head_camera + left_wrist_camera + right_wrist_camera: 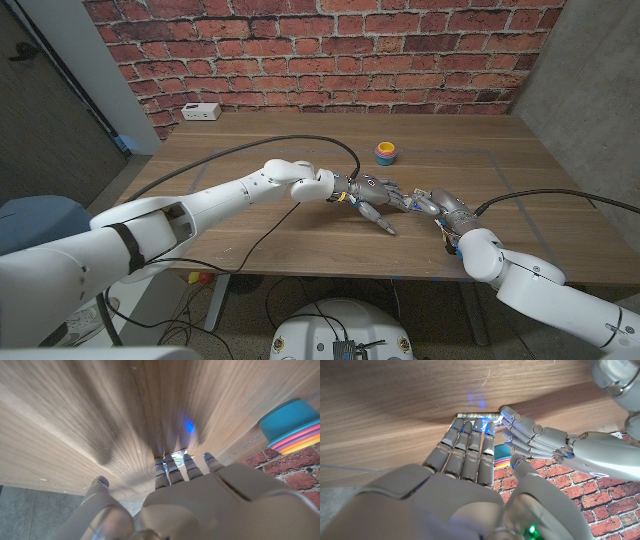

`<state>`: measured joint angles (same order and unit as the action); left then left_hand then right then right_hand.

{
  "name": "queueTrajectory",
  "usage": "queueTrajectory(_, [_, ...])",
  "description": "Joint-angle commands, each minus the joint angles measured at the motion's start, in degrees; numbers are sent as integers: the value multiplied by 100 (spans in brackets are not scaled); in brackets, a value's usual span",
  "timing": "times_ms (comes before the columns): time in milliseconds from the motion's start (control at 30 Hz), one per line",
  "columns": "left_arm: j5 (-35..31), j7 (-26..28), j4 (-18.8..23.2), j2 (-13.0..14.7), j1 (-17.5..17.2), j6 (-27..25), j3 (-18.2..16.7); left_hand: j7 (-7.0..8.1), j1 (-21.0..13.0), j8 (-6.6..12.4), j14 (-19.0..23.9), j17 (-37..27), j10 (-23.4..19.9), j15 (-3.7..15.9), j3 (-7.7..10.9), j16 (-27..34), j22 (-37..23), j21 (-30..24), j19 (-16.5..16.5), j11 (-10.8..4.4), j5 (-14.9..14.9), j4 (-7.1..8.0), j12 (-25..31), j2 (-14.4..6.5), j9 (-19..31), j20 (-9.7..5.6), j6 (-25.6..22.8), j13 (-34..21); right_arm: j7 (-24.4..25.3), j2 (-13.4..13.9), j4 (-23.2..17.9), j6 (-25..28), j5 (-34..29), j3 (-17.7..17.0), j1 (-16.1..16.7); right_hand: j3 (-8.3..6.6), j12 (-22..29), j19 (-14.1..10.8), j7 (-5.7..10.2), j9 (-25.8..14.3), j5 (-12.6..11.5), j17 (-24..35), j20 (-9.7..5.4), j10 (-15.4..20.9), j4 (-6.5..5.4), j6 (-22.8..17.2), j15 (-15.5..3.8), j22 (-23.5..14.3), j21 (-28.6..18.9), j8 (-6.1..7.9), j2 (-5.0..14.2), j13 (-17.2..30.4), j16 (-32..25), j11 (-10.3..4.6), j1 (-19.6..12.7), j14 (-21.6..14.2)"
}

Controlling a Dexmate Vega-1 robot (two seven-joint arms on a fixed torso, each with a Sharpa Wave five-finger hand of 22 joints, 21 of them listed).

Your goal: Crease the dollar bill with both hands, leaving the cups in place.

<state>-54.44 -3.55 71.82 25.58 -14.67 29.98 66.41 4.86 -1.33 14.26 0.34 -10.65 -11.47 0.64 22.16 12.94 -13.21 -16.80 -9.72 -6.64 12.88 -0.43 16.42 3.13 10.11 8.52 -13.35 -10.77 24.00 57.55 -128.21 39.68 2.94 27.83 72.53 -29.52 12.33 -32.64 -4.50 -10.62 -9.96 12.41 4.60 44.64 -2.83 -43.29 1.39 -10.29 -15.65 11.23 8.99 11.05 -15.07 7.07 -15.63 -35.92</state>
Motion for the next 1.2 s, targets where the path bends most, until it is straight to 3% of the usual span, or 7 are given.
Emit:
queueTrajectory(33, [242,39,-187,-5,55,69,-45,-158,29,110,270,8,-538,46,-50,48,2,-83,-126,40,63,85,94,-89,17,-44,-697,-19,-70,-25,96,-10,-11,48,-114,-18,14,-45,-2,-22,8,12,30,53,30,-61,-3,-30,13,35,28,22,-22,-13,-54,-48])
queueTrajectory(167, [282,189,-178,34,44,171,-74,-254,-14,180,507,18,-967,105,-65,79,15,-142,30,57,78,121,152,-164,14,-88,-1170,-16,-120,-34,127,4,-15,81,-177,-19,13,-45,4,-22,8,13,32,56,30,-56,-4,-30,16,31,31,22,-12,-24,-53,-33])
queueTrajectory(333, [393,373,1,174,-57,231,-225,-223,-48,173,858,23,-1161,184,-67,156,28,-199,186,62,85,139,145,-225,14,-83,-1381,-16,-146,-46,146,15,-29,109,-232,-22,11,-46,2,-22,7,15,29,58,38,-56,-9,-30,20,28,36,22,-12,-12,-61,-38])
queueTrajectory(567, [833,486,472,482,-426,19,-716,-332,-125,141,1256,31,-1384,245,-42,185,63,-355,630,175,83,135,121,-323,17,-74,-1653,-20,-173,-46,143,77,-29,124,-277,-17,7,-47,0,-22,8,19,28,57,38,-59,2,-31,24,26,36,22,-6,-13,-57,-34])
queueTrajectory(700, [1183,571,661,605,-701,-223,-1068,-159,-223,-145,1256,28,-1081,212,4,63,97,-374,743,226,56,87,-81,-395,25,-54,-1198,-33,-167,-29,140,53,-38,120,-275,-17,8,-48,-2,-22,8,19,27,65,39,-60,3,-31,26,25,36,23,-6,-21,-57,-41])
queueTrajectory(833, [1589,710,671,663,-926,-320,-1375,106,-292,-443,1124,14,-563,161,33,-112,118,-346,746,199,3,28,-361,-433,31,-23,-331,-50,-156,-23,126,36,-35,103,-268,-17,4,-48,1,-21,8,21,28,61,38,-60,4,-31,30,22,40,23,-1,-20,-55,-38])
queueTrajectory(1200, [2968,661,596,738,-1405,-396,-2063,196,-327,-450,732,-1,117,14,73,-252,120,-293,676,169,-64,-6,-560,-509,32,28,360,-64,47,24,-6,-227,-45,-101,-66,-68,3,-53,-3,-21,-9,19,24,76,94,-76,-3,-31,40,23,88,23,2,-7,-128,-55])
